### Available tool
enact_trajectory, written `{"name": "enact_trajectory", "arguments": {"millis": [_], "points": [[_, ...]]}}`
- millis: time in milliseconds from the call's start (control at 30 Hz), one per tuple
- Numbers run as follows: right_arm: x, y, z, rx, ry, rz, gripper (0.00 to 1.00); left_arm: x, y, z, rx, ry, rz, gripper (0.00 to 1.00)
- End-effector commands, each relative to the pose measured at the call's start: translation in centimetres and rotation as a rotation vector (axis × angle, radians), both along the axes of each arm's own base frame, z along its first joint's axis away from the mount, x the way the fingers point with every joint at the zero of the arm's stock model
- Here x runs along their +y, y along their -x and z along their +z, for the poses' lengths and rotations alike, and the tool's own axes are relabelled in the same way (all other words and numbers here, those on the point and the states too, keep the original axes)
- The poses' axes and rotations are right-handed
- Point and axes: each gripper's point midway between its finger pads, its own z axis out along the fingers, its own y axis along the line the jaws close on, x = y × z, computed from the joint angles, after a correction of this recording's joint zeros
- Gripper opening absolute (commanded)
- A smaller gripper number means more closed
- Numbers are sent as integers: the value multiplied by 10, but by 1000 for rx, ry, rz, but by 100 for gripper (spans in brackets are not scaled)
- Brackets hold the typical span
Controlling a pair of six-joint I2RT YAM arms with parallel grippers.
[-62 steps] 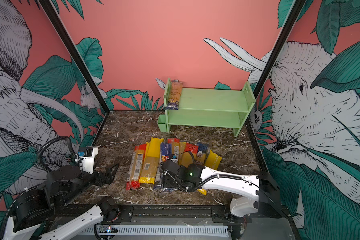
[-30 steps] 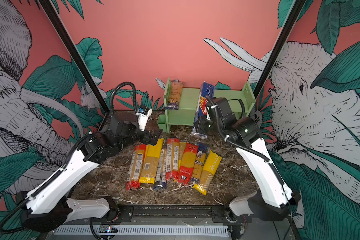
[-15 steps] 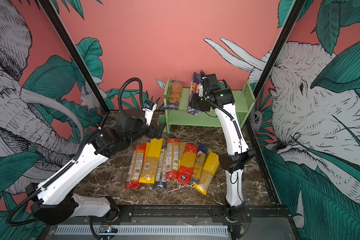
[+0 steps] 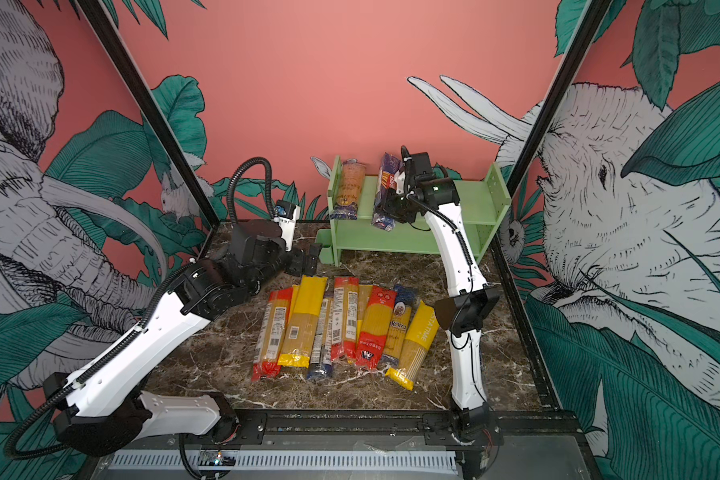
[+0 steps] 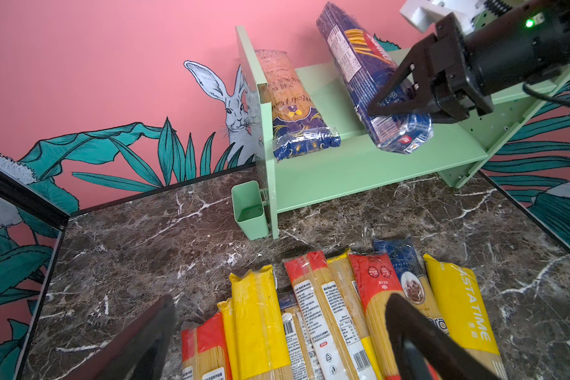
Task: Place and organize the pasta boxes and bags onto the shelf
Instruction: 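Carry the Barilla box to the upper shelf beside the clear bag with the right gripper, then lay the Barilla box on the upper shelf and open the right gripper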
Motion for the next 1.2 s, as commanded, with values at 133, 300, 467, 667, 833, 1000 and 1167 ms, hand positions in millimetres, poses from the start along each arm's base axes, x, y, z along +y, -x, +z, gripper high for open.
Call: {"name": "enact_trajectory", "arguments": {"millis": [133, 300, 467, 667, 833, 1000, 1167], "points": [[17, -29, 45, -216, -90, 34, 29, 25, 11, 8, -13, 11, 56, 99], [19, -36, 42, -216, -106, 29, 55, 31, 16, 7, -6, 0, 55, 99], [23, -39, 34, -192, -125, 31, 64, 37, 20, 6, -5, -7, 62, 99], [14, -28, 44, -208, -83, 18, 69, 44, 25, 8, -15, -12, 62, 99], [4, -10, 59, -220, -56, 8, 70, 48, 32, 9, -20, -6, 47, 99], [1, 21, 63, -202, -18, 19, 71, 54, 42, 8, -20, 12, 27, 99], [1, 44, 58, -200, 4, 5, 71, 65, 57, 3, -7, 32, 11, 99]]}}
